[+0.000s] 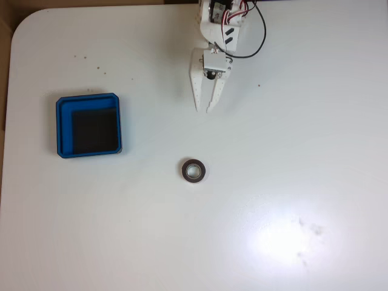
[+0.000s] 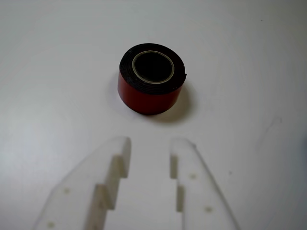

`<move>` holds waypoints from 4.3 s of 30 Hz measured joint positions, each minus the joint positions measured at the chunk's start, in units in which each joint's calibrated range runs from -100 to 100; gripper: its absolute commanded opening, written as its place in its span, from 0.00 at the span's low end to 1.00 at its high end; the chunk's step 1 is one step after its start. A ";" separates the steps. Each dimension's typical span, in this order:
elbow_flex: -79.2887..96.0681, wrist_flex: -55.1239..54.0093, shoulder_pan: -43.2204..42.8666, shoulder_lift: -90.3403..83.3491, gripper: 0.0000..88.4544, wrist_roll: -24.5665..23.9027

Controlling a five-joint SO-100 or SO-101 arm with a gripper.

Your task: Pick the red roll and drop it in the blue box

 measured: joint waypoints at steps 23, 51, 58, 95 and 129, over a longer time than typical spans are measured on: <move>-39.64 0.00 0.00 56.82 0.02 0.00; -103.23 30.79 1.39 108.81 0.02 -0.25; -103.41 30.79 1.48 109.31 0.02 -0.42; -103.50 30.79 0.20 115.41 0.22 -1.25; -103.50 30.79 0.20 118.29 0.20 -1.25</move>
